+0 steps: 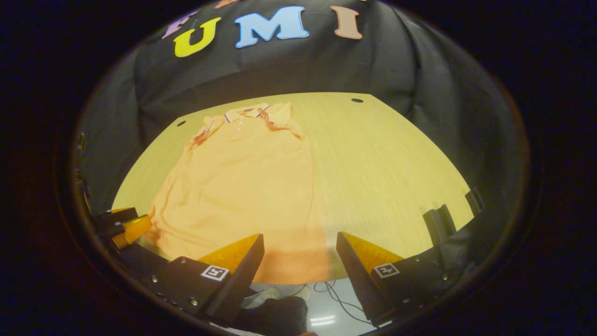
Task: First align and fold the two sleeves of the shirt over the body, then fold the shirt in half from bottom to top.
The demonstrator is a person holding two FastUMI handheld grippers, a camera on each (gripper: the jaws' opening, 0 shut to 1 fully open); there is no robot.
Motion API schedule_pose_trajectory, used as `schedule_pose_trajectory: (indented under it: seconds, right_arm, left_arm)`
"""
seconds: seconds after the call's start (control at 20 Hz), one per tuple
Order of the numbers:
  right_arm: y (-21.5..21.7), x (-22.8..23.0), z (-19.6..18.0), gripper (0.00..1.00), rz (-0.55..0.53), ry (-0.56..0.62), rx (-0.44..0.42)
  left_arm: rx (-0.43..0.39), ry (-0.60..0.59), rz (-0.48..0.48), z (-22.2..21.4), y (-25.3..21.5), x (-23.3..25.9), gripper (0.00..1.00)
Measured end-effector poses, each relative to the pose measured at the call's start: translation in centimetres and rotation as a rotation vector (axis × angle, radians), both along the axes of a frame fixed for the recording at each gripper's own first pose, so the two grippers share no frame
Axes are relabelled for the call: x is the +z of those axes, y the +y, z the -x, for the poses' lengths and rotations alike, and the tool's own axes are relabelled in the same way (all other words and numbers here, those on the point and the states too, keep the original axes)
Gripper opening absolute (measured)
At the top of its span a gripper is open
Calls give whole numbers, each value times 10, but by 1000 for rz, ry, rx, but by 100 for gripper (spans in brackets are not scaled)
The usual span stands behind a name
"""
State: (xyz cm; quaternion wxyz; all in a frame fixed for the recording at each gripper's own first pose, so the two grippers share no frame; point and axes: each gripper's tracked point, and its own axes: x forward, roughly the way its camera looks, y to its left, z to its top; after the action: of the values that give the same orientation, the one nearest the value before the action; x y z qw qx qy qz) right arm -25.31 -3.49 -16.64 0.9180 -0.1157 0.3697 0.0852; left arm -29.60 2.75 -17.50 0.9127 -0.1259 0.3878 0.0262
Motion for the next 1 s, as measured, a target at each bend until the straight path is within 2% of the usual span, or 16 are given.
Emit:
schedule_pose_trajectory:
  seconds: [0.05, 0.15, 0.3, 0.4, 0.6, 0.75, 0.85, 0.9, 1.0]
  right_arm:
    - [-1, -4, 2, 97, 2, 13, -1]
    - [-5, -12, 5, 97, 10, 35, -2]
    - [-11, -22, 10, 97, 28, 69, 0]
    - [-16, -26, 11, 97, 44, 72, 3]
    - [-16, -35, 14, 97, 52, 94, 11]
    - [-13, -35, 16, 97, 73, 74, 35]
    - [-10, -37, 17, 97, 73, 73, 31]
    - [-9, -38, 19, 96, 76, 75, 34]
    - [-4, -38, 19, 86, 75, 82, 51]
  left_arm:
    - [-1, 7, 11, 3, -3, -3, 95]
    - [-6, 14, 14, 7, -7, -6, 97]
    - [-20, 11, 8, 10, -13, -8, 94]
    - [-31, 7, 4, 11, -16, -9, 97]
    - [-31, 35, -3, 17, -23, -22, 96]
    - [-60, 21, -55, 19, -26, -23, 96]
    - [-34, 11, -45, 19, -27, -23, 97]
    - [-29, 10, -46, 18, -27, -24, 97]
    - [-35, 4, -48, 18, -30, -23, 97]
